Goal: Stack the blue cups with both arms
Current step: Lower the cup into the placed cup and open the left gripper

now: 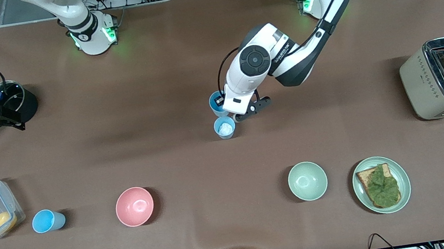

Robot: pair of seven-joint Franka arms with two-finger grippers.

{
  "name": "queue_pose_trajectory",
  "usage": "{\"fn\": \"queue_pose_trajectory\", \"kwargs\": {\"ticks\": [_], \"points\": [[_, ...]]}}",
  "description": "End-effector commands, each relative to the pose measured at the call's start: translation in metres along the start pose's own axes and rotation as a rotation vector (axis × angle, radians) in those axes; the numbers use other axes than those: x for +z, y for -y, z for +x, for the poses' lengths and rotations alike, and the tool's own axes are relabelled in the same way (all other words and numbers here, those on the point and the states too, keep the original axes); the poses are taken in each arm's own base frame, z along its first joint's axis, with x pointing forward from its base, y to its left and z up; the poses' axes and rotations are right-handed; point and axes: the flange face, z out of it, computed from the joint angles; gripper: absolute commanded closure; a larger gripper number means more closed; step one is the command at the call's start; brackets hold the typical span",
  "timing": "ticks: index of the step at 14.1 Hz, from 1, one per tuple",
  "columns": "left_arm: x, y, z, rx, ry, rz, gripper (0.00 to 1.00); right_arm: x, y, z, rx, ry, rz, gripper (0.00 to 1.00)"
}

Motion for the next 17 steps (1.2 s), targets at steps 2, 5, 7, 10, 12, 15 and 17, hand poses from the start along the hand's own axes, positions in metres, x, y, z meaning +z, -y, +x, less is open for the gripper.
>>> {"fn": "queue_pose_trajectory", "kwargs": {"ticks": [2, 5, 7, 10, 12, 15, 17], "points": [[0.009, -0.008, 0.011, -0.018, -0.038, -0.008, 1.00, -0.007, -0.001, -0.002, 0.023, -0.011, 0.014, 0.00], [0.016, -0.015, 0.016, -0.036, -0.053, -0.015, 1.00, -0.014, 0.000, 0.002, 0.015, -0.049, 0.006, 0.00], [0.022, -0.017, 0.024, -0.065, -0.083, -0.024, 1.00, -0.017, -0.002, 0.001, 0.017, -0.053, 0.006, 0.00], [0.025, -0.017, 0.026, -0.073, -0.109, -0.023, 1.00, -0.021, 0.002, 0.001, 0.011, -0.064, 0.006, 0.00], [0.028, -0.017, 0.026, -0.073, -0.106, -0.020, 1.00, -0.028, 0.008, 0.003, 0.000, -0.076, 0.004, 0.00], [0.030, -0.020, 0.019, -0.058, -0.107, -0.018, 0.27, -0.033, 0.019, 0.003, -0.014, -0.063, 0.006, 0.00], [0.031, -0.022, 0.016, -0.041, -0.115, -0.014, 0.05, -0.034, 0.020, 0.005, -0.016, -0.061, 0.006, 0.00]]}}
